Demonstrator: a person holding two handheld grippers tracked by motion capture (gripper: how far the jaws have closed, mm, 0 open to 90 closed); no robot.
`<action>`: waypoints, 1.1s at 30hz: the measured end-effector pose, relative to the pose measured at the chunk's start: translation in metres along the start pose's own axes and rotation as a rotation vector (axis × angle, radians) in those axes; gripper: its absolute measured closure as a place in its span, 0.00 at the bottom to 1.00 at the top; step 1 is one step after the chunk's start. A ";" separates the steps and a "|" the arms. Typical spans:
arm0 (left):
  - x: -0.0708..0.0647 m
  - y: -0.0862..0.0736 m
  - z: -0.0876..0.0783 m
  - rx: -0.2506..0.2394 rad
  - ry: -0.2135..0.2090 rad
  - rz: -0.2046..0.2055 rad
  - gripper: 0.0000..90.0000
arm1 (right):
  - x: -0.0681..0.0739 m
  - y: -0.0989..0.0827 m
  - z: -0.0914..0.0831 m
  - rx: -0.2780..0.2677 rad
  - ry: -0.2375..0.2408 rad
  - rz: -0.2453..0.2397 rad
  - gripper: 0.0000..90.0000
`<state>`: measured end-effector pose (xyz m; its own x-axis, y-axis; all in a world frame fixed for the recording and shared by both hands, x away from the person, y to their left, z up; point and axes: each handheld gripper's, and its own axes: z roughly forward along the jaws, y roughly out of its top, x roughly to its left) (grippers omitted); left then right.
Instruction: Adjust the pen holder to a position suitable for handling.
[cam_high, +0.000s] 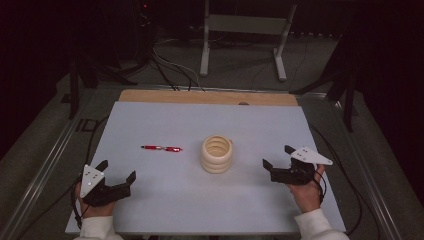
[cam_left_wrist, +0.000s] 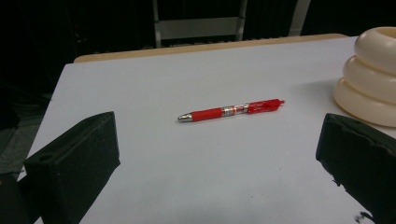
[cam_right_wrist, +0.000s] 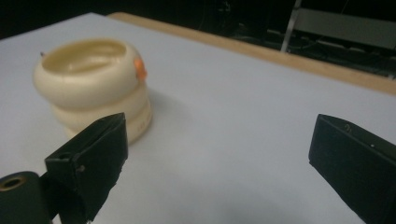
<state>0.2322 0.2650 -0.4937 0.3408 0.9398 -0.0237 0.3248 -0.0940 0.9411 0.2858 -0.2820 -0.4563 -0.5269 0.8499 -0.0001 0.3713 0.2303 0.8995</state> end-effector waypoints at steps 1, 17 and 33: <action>0.000 0.000 0.000 0.000 0.000 0.000 0.00 | 0.000 0.000 0.000 0.000 0.000 0.000 0.06; -0.009 0.019 0.002 0.021 -0.052 0.054 0.00 | -0.001 -0.039 -0.011 -0.035 0.007 0.071 0.04; -0.004 0.054 0.016 -0.031 -0.040 0.043 0.00 | -0.005 -0.048 -0.022 -0.031 -0.033 0.111 0.00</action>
<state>0.2628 0.2506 -0.4481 0.3887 0.9213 0.0042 0.2818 -0.1233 0.9515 0.2537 -0.3076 -0.4898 -0.4580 0.8848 0.0857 0.4016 0.1199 0.9079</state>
